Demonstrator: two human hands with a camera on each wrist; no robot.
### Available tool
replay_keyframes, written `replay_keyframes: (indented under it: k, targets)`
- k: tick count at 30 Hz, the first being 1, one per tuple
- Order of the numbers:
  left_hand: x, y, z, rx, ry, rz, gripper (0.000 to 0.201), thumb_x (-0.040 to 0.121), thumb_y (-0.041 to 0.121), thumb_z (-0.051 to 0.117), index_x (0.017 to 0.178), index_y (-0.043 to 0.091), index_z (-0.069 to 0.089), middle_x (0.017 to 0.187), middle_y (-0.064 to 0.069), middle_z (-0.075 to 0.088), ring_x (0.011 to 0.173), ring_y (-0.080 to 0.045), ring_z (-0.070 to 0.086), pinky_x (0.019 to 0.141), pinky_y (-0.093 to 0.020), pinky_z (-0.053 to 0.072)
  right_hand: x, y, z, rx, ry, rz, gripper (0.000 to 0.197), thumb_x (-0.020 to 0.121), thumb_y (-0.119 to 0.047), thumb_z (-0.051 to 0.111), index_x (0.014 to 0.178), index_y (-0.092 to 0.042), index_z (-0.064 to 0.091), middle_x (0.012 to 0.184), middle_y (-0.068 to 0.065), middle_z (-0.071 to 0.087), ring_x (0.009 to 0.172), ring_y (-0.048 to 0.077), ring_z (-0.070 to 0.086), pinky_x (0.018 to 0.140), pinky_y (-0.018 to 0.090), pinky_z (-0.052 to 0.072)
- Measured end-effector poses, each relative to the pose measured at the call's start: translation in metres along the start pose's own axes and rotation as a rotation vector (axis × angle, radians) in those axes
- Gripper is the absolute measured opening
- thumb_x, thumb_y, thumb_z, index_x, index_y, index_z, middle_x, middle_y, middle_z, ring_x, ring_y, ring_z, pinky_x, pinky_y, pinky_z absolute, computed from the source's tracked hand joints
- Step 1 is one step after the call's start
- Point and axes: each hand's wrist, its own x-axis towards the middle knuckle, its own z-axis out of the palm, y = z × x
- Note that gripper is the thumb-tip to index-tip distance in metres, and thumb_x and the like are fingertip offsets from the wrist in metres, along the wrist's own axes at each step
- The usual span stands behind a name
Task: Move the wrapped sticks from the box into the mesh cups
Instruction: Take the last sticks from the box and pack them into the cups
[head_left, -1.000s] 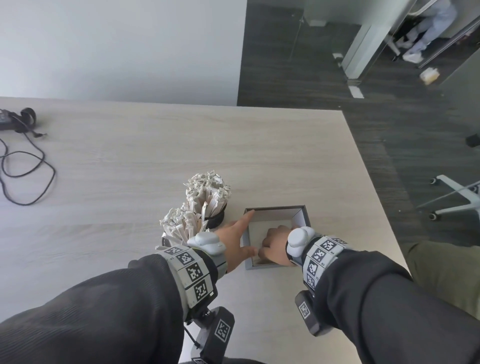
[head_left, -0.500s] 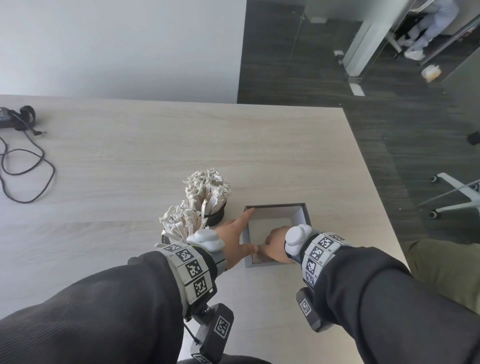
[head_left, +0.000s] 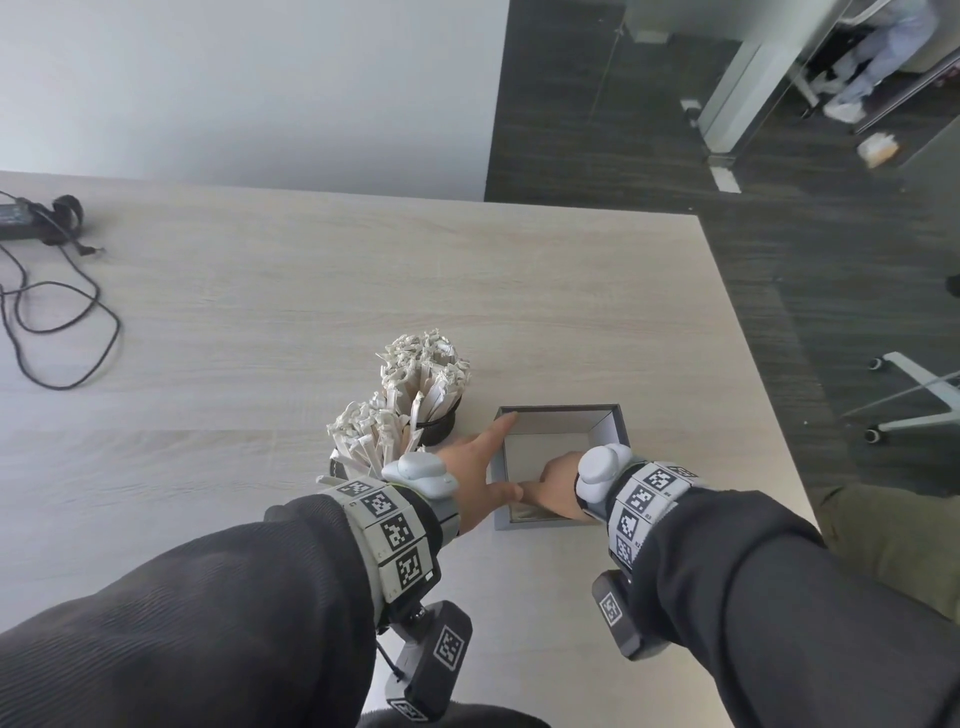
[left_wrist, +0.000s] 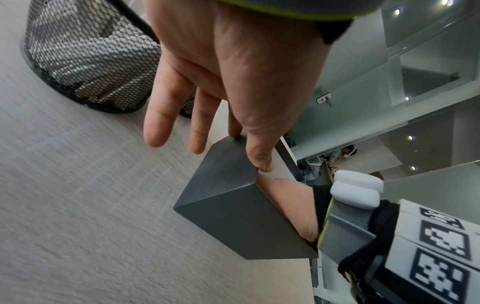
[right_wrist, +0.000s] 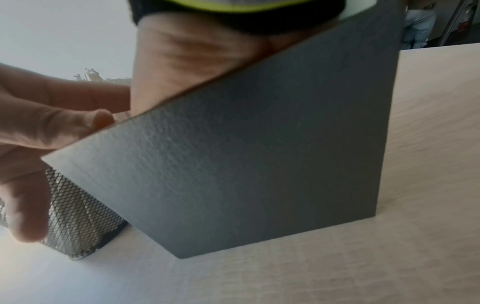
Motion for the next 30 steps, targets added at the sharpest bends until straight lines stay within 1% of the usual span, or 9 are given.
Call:
replay_keyframes:
  k: [2, 6, 9, 12, 18, 20, 22, 25, 30]
  targets:
    - [0.000, 0.000, 0.000, -0.002, -0.004, 0.002, 0.082, 0.090, 0.050, 0.059, 0.150, 0.049, 0.004, 0.134, -0.005, 0.055, 0.111, -0.028, 0.058, 0.092, -0.039, 0.048, -0.002, 0.006, 0.001, 0.047, -0.005, -0.032, 0.052, 0.101, -0.053, 0.029, 0.096, -0.006, 0.048, 0.097, 0.011, 0.052, 0.090, 0.026, 0.047, 0.077, 0.031, 0.034]
    - [0.001, -0.002, 0.000, 0.002, -0.024, -0.010, 0.082, 0.089, 0.051, 0.058, 0.148, 0.052, 0.002, 0.133, -0.005, 0.056, 0.108, -0.028, 0.059, 0.092, -0.043, 0.050, -0.001, 0.019, 0.005, 0.286, -0.008, -0.131, 0.044, 0.096, -0.056, 0.048, 0.094, -0.013, 0.051, 0.100, 0.005, 0.053, 0.090, 0.024, 0.048, 0.061, 0.023, 0.037]
    - [0.002, -0.001, 0.000, 0.002, -0.017, 0.002, 0.082, 0.089, 0.052, 0.059, 0.149, 0.051, 0.002, 0.135, -0.005, 0.055, 0.110, -0.029, 0.059, 0.093, -0.043, 0.050, -0.007, 0.012, 0.000, 0.211, -0.049, -0.051, 0.056, 0.100, -0.056, 0.033, 0.084, -0.006, 0.052, 0.103, 0.009, 0.052, 0.092, 0.024, 0.045, 0.079, 0.030, 0.033]
    - [0.003, -0.001, 0.000, 0.018, -0.024, 0.002, 0.082, 0.088, 0.054, 0.058, 0.149, 0.051, 0.002, 0.131, -0.006, 0.057, 0.107, -0.029, 0.060, 0.091, -0.044, 0.051, -0.017, 0.019, -0.008, 0.384, -0.043, -0.140, 0.052, 0.100, -0.050, 0.039, 0.121, -0.007, 0.060, 0.110, 0.008, 0.056, 0.095, 0.023, 0.047, 0.083, 0.031, 0.036]
    - [0.002, 0.001, -0.001, 0.024, -0.020, -0.013, 0.082, 0.089, 0.051, 0.060, 0.149, 0.051, 0.004, 0.134, -0.003, 0.056, 0.108, -0.029, 0.061, 0.092, -0.042, 0.051, -0.034, 0.033, -0.019, 0.222, -0.094, -0.270, 0.061, 0.094, -0.060, 0.036, 0.126, -0.015, 0.061, 0.125, 0.008, 0.064, 0.114, 0.031, 0.058, 0.101, 0.041, 0.044]
    - [0.002, 0.003, -0.002, 0.030, -0.011, -0.013, 0.081, 0.088, 0.051, 0.060, 0.148, 0.052, 0.005, 0.134, -0.001, 0.056, 0.107, -0.029, 0.061, 0.092, -0.043, 0.051, -0.042, 0.040, -0.018, 0.176, -0.086, -0.314, 0.063, 0.092, -0.068, 0.036, 0.119, -0.018, 0.064, 0.115, 0.004, 0.066, 0.108, 0.027, 0.061, 0.095, 0.038, 0.047]
    - [0.002, 0.004, -0.002, 0.035, -0.003, -0.014, 0.082, 0.087, 0.051, 0.061, 0.148, 0.052, 0.006, 0.132, -0.001, 0.056, 0.106, -0.028, 0.061, 0.091, -0.043, 0.051, -0.050, 0.047, -0.017, 0.136, -0.058, -0.380, 0.061, 0.087, -0.072, 0.043, 0.103, -0.018, 0.064, 0.092, -0.001, 0.064, 0.084, 0.020, 0.061, 0.076, 0.033, 0.048]
    - [0.003, 0.004, -0.003, 0.060, -0.011, -0.006, 0.083, 0.086, 0.053, 0.061, 0.147, 0.052, 0.006, 0.129, -0.003, 0.058, 0.105, -0.028, 0.062, 0.091, -0.043, 0.051, -0.061, 0.048, -0.019, 0.057, 0.031, -0.410, 0.037, 0.089, -0.053, 0.060, 0.095, -0.016, 0.059, 0.076, -0.004, 0.055, 0.061, 0.016, 0.050, 0.055, 0.028, 0.036]
    - [0.005, 0.006, -0.004, 0.064, -0.022, 0.006, 0.082, 0.089, 0.048, 0.062, 0.151, 0.046, 0.009, 0.141, -0.002, 0.054, 0.117, -0.028, 0.059, 0.096, -0.042, 0.049, -0.075, 0.053, -0.024, -0.046, 0.155, -0.425, 0.021, 0.091, -0.036, 0.057, 0.104, -0.020, 0.060, 0.087, 0.000, 0.060, 0.078, 0.026, 0.058, 0.063, 0.031, 0.041]
